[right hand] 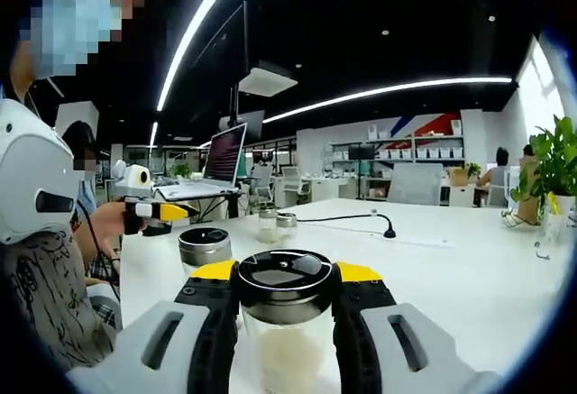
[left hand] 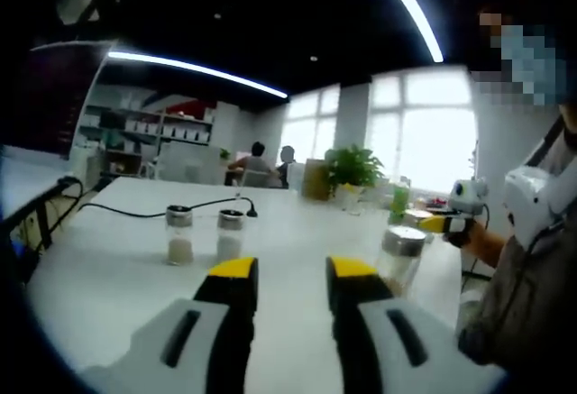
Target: Rotate the seasoning bottle until the label or dispensing opening points toward the visible target arrow and the bottle remains upright within the marked orientation range
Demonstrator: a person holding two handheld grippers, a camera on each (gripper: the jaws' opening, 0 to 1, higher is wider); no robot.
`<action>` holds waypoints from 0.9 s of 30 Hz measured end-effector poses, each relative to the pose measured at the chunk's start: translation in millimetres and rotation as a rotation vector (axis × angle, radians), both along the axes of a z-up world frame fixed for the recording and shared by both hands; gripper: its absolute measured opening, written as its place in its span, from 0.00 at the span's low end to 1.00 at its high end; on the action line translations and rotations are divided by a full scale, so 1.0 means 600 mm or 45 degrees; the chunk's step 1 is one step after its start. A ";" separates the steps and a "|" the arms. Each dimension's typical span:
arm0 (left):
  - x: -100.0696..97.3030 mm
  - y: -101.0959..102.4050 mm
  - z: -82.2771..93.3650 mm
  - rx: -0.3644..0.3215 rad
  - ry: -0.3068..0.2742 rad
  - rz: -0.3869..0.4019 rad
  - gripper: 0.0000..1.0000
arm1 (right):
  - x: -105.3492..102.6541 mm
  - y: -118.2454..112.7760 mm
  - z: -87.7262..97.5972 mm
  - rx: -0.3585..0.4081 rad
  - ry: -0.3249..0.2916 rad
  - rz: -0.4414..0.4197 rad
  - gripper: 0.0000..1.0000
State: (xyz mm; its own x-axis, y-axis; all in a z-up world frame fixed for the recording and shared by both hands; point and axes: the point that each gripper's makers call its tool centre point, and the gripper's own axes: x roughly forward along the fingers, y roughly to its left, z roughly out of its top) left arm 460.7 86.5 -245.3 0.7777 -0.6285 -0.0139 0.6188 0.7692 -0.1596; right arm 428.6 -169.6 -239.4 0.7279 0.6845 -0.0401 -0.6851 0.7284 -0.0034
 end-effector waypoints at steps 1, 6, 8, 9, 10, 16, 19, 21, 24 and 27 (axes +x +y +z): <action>0.000 0.000 0.000 -0.001 0.000 0.001 0.32 | -0.002 0.001 -0.002 0.000 0.003 0.001 0.39; -0.001 -0.001 -0.003 0.008 0.001 -0.002 0.31 | -0.011 0.006 -0.015 -0.039 -0.006 0.014 0.39; -0.001 -0.001 -0.004 0.011 0.001 -0.002 0.31 | -0.015 0.007 -0.015 -0.034 -0.013 0.029 0.39; -0.001 -0.001 -0.005 0.013 0.002 0.002 0.31 | -0.016 0.007 -0.015 -0.029 -0.011 0.036 0.39; -0.001 0.001 -0.005 0.014 0.002 0.006 0.31 | -0.016 0.006 -0.015 -0.014 -0.006 0.040 0.39; -0.001 0.001 -0.012 0.010 0.009 0.007 0.31 | -0.012 0.000 -0.017 0.049 0.046 0.049 0.40; -0.001 -0.001 -0.014 0.015 0.013 0.003 0.31 | -0.013 0.001 -0.018 0.044 0.060 0.074 0.41; -0.001 -0.001 -0.015 0.016 0.013 0.004 0.31 | -0.014 0.000 -0.020 0.007 0.044 0.079 0.42; 0.001 0.004 -0.013 0.010 0.009 0.014 0.31 | -0.016 0.003 -0.014 0.009 0.017 0.065 0.66; 0.003 0.005 -0.015 0.008 0.011 0.018 0.31 | -0.012 0.001 -0.001 0.077 0.029 0.051 0.67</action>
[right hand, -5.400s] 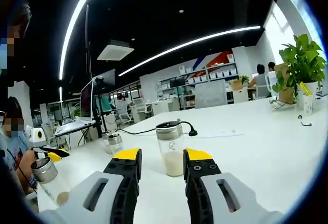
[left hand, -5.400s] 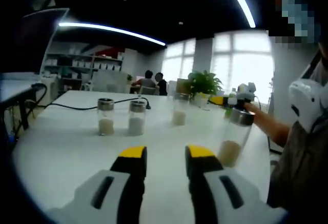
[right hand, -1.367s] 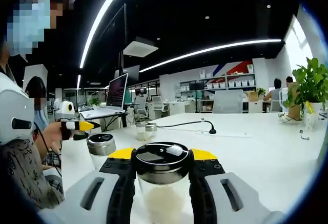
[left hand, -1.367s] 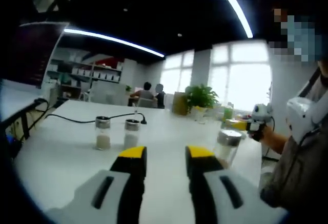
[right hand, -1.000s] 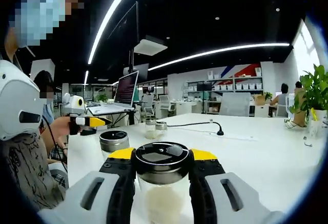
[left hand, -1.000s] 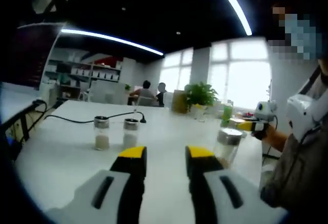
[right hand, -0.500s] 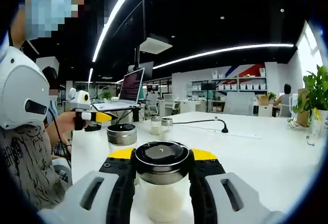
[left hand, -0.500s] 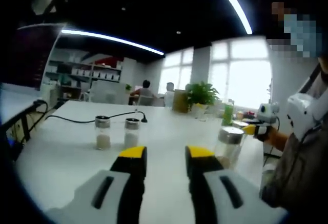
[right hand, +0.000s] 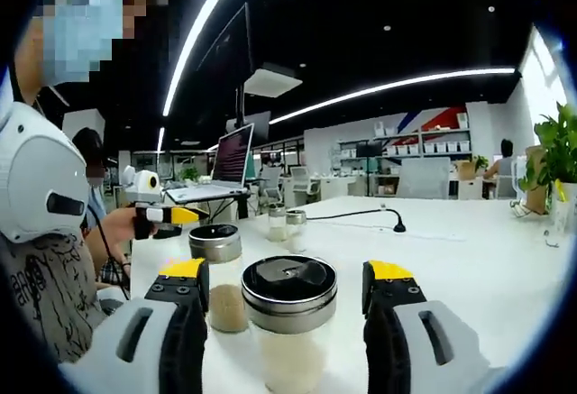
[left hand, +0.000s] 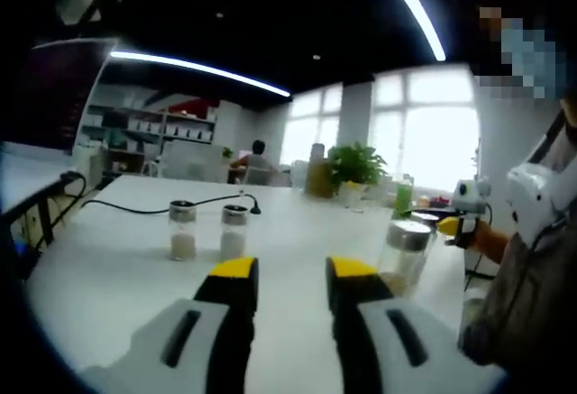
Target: Rotate the seasoning bottle until the label or dispensing opening points toward the visible target arrow and the bottle remains upright within the marked orientation range
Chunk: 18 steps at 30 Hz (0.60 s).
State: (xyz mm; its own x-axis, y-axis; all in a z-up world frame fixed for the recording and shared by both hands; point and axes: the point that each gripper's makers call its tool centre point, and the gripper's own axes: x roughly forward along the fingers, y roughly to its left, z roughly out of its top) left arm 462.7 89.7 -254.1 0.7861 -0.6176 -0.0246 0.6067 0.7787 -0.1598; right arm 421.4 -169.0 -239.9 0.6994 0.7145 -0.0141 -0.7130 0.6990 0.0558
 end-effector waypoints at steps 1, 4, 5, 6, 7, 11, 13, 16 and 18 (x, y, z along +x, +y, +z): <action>0.001 0.000 -0.001 0.002 0.002 0.001 0.31 | 0.003 -0.003 0.005 0.022 0.007 -0.007 0.65; 0.002 0.000 -0.005 0.011 0.007 0.004 0.31 | 0.009 -0.013 0.018 0.097 0.029 -0.027 0.62; 0.003 0.001 -0.006 0.013 0.006 0.007 0.31 | 0.009 -0.015 0.021 0.118 0.040 -0.027 0.60; 0.003 0.002 -0.006 0.014 0.004 0.012 0.31 | 0.009 -0.016 0.023 0.131 0.043 -0.020 0.57; 0.003 0.004 -0.006 0.013 0.005 0.016 0.31 | 0.009 -0.016 0.025 0.140 0.046 -0.015 0.55; 0.004 0.007 -0.006 0.009 0.007 0.024 0.31 | 0.007 -0.012 0.021 0.103 0.052 0.020 0.53; 0.004 0.008 -0.008 0.012 0.009 0.024 0.31 | 0.007 -0.011 0.021 0.094 0.059 0.033 0.53; 0.006 0.008 -0.009 0.013 0.014 0.021 0.31 | 0.004 -0.006 0.021 0.096 0.077 0.062 0.49; 0.007 0.007 -0.010 0.010 0.016 0.019 0.31 | 0.002 -0.004 0.016 0.072 0.086 0.081 0.44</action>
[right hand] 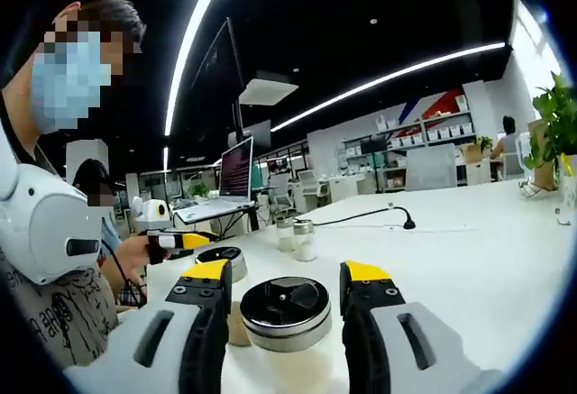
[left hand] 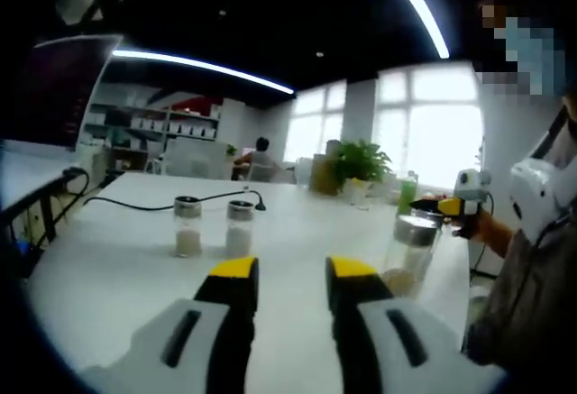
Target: Rotate the seasoning bottle until the label or dispensing opening points toward the visible target arrow and the bottle remains upright within the marked orientation range
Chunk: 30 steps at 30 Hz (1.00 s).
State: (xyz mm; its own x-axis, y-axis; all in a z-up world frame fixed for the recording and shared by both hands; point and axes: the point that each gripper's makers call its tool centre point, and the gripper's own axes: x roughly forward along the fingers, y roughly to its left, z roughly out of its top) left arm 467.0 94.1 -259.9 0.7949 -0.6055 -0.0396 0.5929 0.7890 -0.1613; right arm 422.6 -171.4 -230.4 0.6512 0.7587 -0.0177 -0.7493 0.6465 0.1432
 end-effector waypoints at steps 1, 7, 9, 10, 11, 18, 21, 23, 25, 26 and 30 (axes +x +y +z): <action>0.001 0.000 0.000 -0.002 0.001 -0.001 0.31 | -0.001 0.002 -0.001 -0.008 -0.006 0.015 0.42; 0.004 -0.009 0.000 0.007 0.004 -0.019 0.31 | -0.001 0.005 -0.010 -0.051 0.013 0.057 0.41; 0.005 -0.011 0.001 0.005 0.004 -0.024 0.31 | -0.001 0.006 -0.011 -0.060 0.012 0.066 0.41; 0.005 -0.012 0.001 0.007 0.006 -0.024 0.31 | 0.000 0.006 -0.011 -0.063 0.013 0.070 0.41; 0.006 -0.012 0.000 0.009 0.007 -0.023 0.31 | 0.000 0.006 -0.012 -0.068 0.014 0.077 0.41; 0.005 -0.013 -0.005 0.021 0.018 -0.026 0.31 | 0.000 0.009 -0.012 -0.104 0.036 0.132 0.40; 0.005 -0.014 -0.006 0.021 0.022 -0.030 0.31 | 0.000 0.010 -0.013 -0.117 0.048 0.171 0.40; 0.004 -0.015 -0.008 0.025 0.024 -0.031 0.31 | 0.000 0.011 -0.013 -0.116 0.056 0.194 0.40; 0.004 -0.015 -0.010 0.027 0.027 -0.029 0.31 | -0.001 0.011 -0.013 -0.116 0.060 0.218 0.40; 0.004 -0.015 -0.010 0.025 0.029 -0.029 0.31 | -0.001 0.011 -0.014 -0.117 0.060 0.229 0.40; 0.000 -0.015 -0.006 0.014 0.022 -0.030 0.31 | -0.002 0.010 -0.013 -0.124 0.070 0.270 0.40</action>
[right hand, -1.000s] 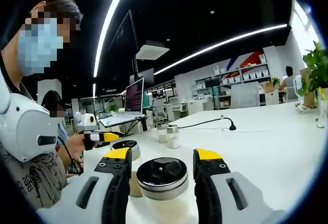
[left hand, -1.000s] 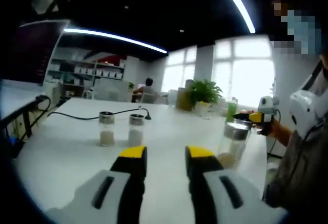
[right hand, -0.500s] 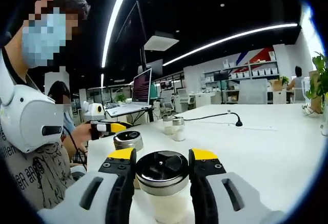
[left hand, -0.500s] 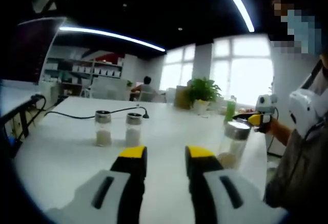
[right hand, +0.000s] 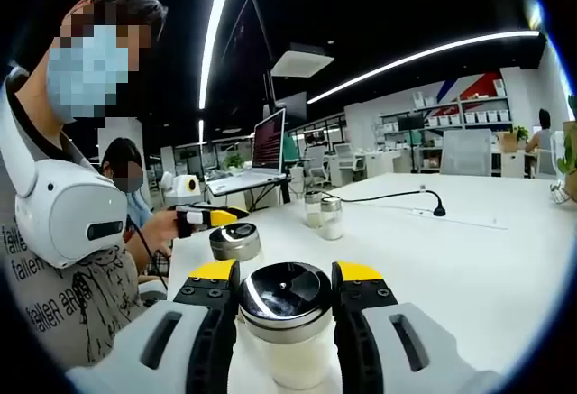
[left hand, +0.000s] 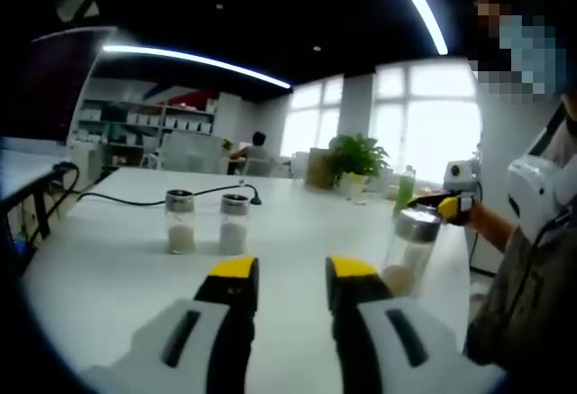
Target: Rotate the seasoning bottle until the label or dispensing opening points toward the visible target arrow and the bottle remains upright within the marked orientation range
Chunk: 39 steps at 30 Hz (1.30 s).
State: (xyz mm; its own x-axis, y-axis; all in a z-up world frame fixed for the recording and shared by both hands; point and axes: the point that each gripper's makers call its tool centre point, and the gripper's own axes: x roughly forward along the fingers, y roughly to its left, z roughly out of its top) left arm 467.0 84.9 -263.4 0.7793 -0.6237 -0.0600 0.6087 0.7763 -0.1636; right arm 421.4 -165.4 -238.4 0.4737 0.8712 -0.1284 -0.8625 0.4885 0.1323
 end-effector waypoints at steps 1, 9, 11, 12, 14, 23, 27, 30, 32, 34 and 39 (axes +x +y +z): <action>0.000 0.000 0.001 -0.003 -0.001 0.001 0.31 | -0.001 0.001 0.000 -0.006 0.003 0.018 0.40; -0.001 -0.002 0.003 -0.030 0.001 -0.008 0.31 | -0.002 0.001 -0.001 -0.002 0.014 0.115 0.40; 0.000 -0.002 0.003 -0.030 -0.001 -0.005 0.31 | -0.003 0.002 -0.001 -0.011 0.013 0.139 0.40; 0.000 -0.002 0.003 -0.030 0.000 -0.005 0.31 | -0.004 0.003 -0.001 -0.019 0.014 0.152 0.40; 0.001 -0.002 0.002 -0.026 0.003 -0.005 0.31 | -0.004 0.004 -0.002 -0.030 0.020 0.180 0.40; 0.002 -0.005 -0.003 -0.012 0.009 -0.010 0.31 | -0.006 0.004 -0.003 -0.040 0.028 0.264 0.40; 0.002 -0.004 -0.003 -0.012 0.008 -0.009 0.31 | -0.008 0.006 -0.004 -0.049 0.027 0.295 0.40; 0.001 -0.004 -0.001 -0.018 0.005 -0.013 0.31 | -0.009 0.006 -0.005 -0.052 0.029 0.323 0.40; 0.001 -0.003 -0.002 -0.016 0.006 -0.013 0.31 | -0.009 0.007 -0.005 -0.044 0.033 0.338 0.40; 0.001 -0.002 -0.002 -0.014 0.008 -0.013 0.31 | -0.009 0.007 -0.004 -0.039 0.024 0.342 0.40; 0.001 -0.002 -0.006 -0.011 0.014 -0.022 0.31 | -0.010 0.005 -0.004 -0.026 -0.008 0.320 0.43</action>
